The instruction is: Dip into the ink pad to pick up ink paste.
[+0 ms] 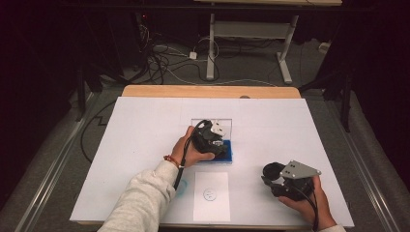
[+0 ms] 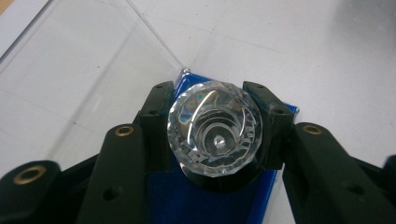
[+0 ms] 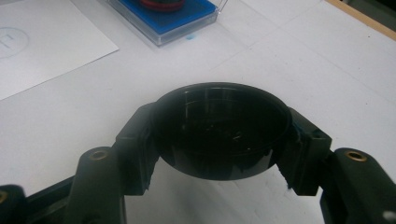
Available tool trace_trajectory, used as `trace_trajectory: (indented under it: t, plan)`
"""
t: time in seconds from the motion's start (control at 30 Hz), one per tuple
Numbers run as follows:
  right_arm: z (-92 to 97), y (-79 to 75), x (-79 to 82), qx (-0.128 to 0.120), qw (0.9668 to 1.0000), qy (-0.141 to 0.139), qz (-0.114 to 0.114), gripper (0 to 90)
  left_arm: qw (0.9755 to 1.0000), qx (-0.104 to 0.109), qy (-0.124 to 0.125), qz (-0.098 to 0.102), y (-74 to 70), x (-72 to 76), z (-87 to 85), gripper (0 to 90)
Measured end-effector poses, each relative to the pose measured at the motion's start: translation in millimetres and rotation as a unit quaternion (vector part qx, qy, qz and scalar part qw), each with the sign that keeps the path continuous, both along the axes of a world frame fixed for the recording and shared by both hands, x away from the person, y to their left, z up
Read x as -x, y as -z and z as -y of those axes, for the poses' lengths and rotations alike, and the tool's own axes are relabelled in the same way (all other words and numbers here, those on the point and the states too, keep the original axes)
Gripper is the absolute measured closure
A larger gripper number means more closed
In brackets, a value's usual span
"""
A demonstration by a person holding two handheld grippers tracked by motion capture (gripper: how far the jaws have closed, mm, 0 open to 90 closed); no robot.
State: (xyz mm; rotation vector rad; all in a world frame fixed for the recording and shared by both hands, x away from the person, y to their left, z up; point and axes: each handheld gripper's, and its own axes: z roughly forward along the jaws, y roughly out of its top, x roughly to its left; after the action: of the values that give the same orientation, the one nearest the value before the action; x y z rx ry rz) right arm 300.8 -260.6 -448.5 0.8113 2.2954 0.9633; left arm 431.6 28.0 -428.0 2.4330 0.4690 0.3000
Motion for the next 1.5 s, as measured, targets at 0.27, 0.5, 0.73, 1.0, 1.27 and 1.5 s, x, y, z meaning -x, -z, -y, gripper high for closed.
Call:
trace_trajectory:
  t: [0.27, 0.5, 0.73, 1.0, 1.27, 1.5]
  plan:
    - [0.8, -1.2, 0.3, 0.000, 1.0000, 0.002, 0.001, 38.9, 0.9999, -0.003, 0.002, 0.009, 2.4, 2.6, 3.9, 54.7]
    - [-0.5, -1.3, 0.8, 0.003, 1.0000, -0.002, 0.003, 38.9, 0.9999, 0.016, -0.003, 0.001, 5.5, -0.1, 2.0, 54.7]
    - [-1.9, -1.2, 1.2, 0.002, 1.0000, -0.001, 0.001, 38.9, 1.0000, 0.003, -0.001, -0.001, 3.8, 1.1, 2.7, 54.7]
    - [-1.5, -0.7, 0.9, 0.002, 1.0000, 0.000, -0.001, 38.9, 0.9999, -0.015, 0.002, -0.005, 1.0, 0.6, 4.8, 54.7]
    - [-1.5, -1.3, 0.9, 0.000, 1.0000, -0.001, 0.000, 38.8, 0.9996, -0.024, 0.003, -0.012, -0.7, -0.3, 5.6, 54.7]
    - [-1.8, -1.3, 1.1, -0.001, 1.0000, 0.000, -0.001, 38.8, 0.9995, -0.027, 0.003, -0.014, -1.0, -0.7, 5.9, 54.7]
